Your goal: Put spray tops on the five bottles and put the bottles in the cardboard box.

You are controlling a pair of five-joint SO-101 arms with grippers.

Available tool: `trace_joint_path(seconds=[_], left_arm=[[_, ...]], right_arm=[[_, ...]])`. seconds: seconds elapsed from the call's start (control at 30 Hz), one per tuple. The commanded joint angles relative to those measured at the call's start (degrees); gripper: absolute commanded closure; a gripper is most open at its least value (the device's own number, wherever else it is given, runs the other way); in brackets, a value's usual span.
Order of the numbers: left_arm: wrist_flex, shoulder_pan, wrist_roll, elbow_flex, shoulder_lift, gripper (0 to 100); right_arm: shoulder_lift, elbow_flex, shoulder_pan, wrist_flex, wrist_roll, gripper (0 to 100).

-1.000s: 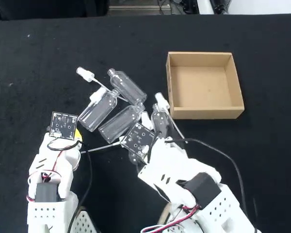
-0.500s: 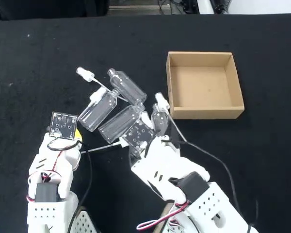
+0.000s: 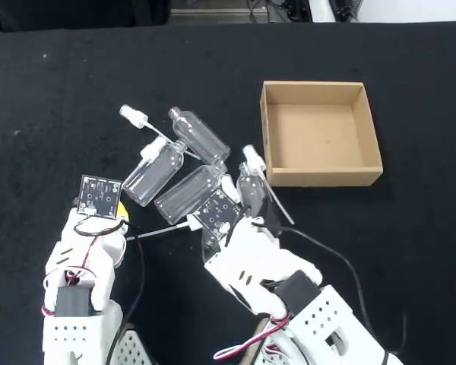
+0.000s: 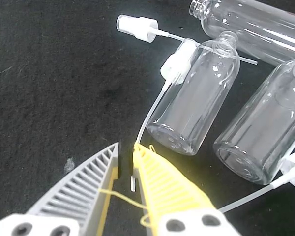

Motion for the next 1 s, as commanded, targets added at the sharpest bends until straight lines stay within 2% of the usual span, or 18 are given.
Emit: trace_joint_path(seconds=[0.0, 0.13, 0.17, 0.23, 0.3, 0.37, 0.57, 0.7, 0.9, 0.97], left_arm=[[0.18, 0.31, 0.18, 0.92, -0.53, 95], [0.18, 0.31, 0.18, 0.92, -0.53, 95], [0.18, 0.31, 0.18, 0.92, -0.53, 95], [0.18, 0.31, 0.18, 0.92, -0.53, 95], [0.18, 0.31, 0.18, 0.92, -0.53, 95], [0.18, 0.31, 0.18, 0.92, -0.53, 95], [0.18, 0.31, 0.18, 0.92, -0.53, 95], [0.18, 0.31, 0.18, 0.92, -0.53, 95], [0.18, 0.31, 0.18, 0.92, -0.53, 95], [0.18, 0.31, 0.18, 0.92, -0.53, 95]], right_arm=[[-0.57, -0.92, -0.53, -1.41, -0.44, 64.2], [-0.57, -1.01, -0.53, -2.73, -0.44, 95.7], [-0.57, -1.01, -0.44, -2.99, -0.44, 99.5], [-0.57, -1.98, 1.05, -2.64, -0.53, 95.5], [-0.57, -3.56, 3.78, -2.55, -0.26, 99.2], [-0.66, -6.73, 6.42, -0.44, 0.00, 98.8], [-0.57, -23.16, 8.70, 13.89, 3.52, 98.8], [-0.48, -32.84, 14.07, 21.27, 4.31, 98.8], [-0.13, -26.33, 17.05, 19.16, 4.75, 98.8], [-0.13, -23.87, 21.36, 18.37, 6.95, 98.8]])
